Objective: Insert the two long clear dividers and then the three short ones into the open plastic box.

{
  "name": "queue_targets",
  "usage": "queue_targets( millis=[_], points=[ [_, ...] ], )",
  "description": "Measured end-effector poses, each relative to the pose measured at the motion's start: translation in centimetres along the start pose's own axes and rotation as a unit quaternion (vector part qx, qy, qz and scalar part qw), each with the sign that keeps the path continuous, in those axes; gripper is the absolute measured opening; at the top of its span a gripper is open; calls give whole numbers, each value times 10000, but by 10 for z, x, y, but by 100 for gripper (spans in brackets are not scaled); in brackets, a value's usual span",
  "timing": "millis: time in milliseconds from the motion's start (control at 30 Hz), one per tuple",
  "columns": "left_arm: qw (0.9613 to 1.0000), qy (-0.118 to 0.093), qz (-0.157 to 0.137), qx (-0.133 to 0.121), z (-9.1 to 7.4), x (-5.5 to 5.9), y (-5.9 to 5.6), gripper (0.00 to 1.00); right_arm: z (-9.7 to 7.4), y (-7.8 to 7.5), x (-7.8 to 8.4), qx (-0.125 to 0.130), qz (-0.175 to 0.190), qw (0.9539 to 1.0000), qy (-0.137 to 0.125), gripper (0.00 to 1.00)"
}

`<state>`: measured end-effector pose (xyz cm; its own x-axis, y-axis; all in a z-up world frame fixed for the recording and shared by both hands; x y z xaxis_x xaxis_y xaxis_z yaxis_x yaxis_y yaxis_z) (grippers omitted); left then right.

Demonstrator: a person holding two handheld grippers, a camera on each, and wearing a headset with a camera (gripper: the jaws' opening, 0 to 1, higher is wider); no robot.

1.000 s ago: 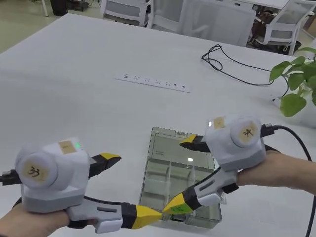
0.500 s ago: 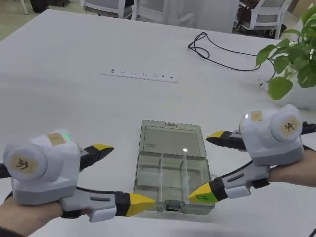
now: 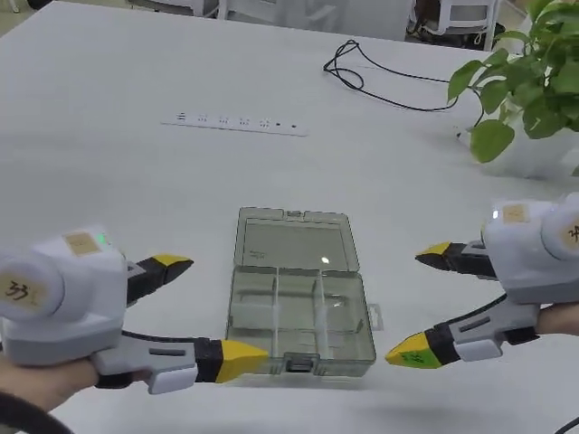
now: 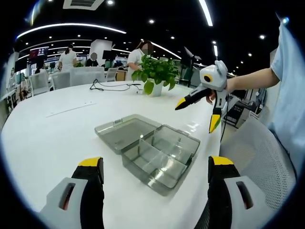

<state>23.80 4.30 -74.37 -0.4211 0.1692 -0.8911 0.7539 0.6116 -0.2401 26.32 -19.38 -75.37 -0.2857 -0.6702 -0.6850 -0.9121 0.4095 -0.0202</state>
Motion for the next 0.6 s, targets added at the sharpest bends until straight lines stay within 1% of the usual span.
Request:
queue_targets(
  millis=[67, 267, 367, 467, 533, 567, 600],
  points=[
    [10000, -8, -18, -3, 0, -1, -1, 92, -3, -2, 6, 54, 5, 10000, 58, 93],
    [10000, 0, -32, 24, 3, 0, -3, 92, -12, -9, 25, 81, 36, 9996, 276, 92],
    [10000, -2, -33, 13, 2, -1, -2, 92, -14, -10, 32, 82, 48, 9992, 388, 92],
    [10000, -3, -36, -10, 0, 0, -1, 92, -14, -10, 39, 12, -37, 9983, 576, 91],
    [10000, 4, -41, -26, -2, 1, 0, 92, -14, -16, 45, -68, -137, 9975, 691, 92],
    [10000, 4, -42, -33, -3, 1, 1, 92, -13, -15, 46, -170, -243, 9967, 760, 91],
    [10000, 3, -41, -37, -4, 1, 1, 92, -13, -15, 46, -188, -278, 9964, 782, 91]
  ],
)
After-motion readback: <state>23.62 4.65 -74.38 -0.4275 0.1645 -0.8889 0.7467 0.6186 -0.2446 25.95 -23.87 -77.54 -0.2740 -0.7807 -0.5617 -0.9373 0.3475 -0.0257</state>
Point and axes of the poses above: the centre of the closed fingertips' face, and the gripper's own axes: z roughly forward along the fingers, y roughly to its left, x roughly out of its underside, the point moved 4 cm from there along -z, roughly backward along the fingers, and after that the axes turned 4 degrees about -z, right-handed, at the moved point
